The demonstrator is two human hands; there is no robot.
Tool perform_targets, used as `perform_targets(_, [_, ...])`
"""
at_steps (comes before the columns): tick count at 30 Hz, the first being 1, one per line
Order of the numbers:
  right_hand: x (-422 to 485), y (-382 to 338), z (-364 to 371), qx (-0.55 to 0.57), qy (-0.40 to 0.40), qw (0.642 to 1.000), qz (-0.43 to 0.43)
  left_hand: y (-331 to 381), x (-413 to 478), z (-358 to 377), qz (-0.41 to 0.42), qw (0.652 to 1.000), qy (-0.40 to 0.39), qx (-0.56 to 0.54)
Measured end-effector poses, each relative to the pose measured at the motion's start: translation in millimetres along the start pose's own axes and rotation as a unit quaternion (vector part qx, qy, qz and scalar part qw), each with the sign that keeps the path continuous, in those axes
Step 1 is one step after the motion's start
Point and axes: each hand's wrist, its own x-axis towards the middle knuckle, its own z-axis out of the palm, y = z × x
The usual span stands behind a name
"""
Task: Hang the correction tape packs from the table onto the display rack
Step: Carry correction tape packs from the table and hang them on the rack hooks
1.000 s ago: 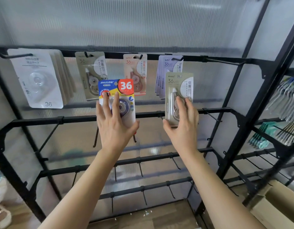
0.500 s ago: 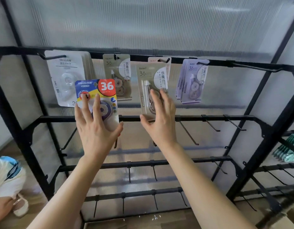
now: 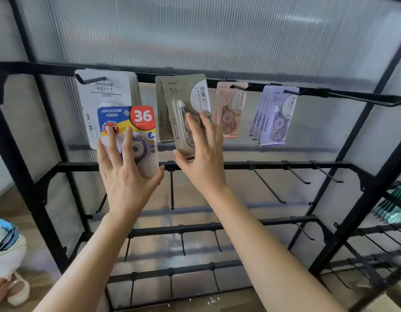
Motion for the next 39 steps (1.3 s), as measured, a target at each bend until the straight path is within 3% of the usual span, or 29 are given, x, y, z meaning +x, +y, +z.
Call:
perform_targets(14, [2.0, -5.5, 14.8, -0.029, -0.023, 0.999, 0.007, -15.5, 7.5, -0.5, 0.002, 1.000, 0.002, 0.002])
perform_targets(29, [39.4, 24.7, 63.0, -0.100, -0.156, 0.982, 0.046, -18.6, 11.3, 3.4, 0.010, 1.000, -0.006, 0.009])
perform_targets(39, [-2.6, 53.3, 3.9, -0.087, -0.132, 0.985, 0.070, 22.6, -6.9, 22.1, 0.016, 0.999, -0.035, -0.032])
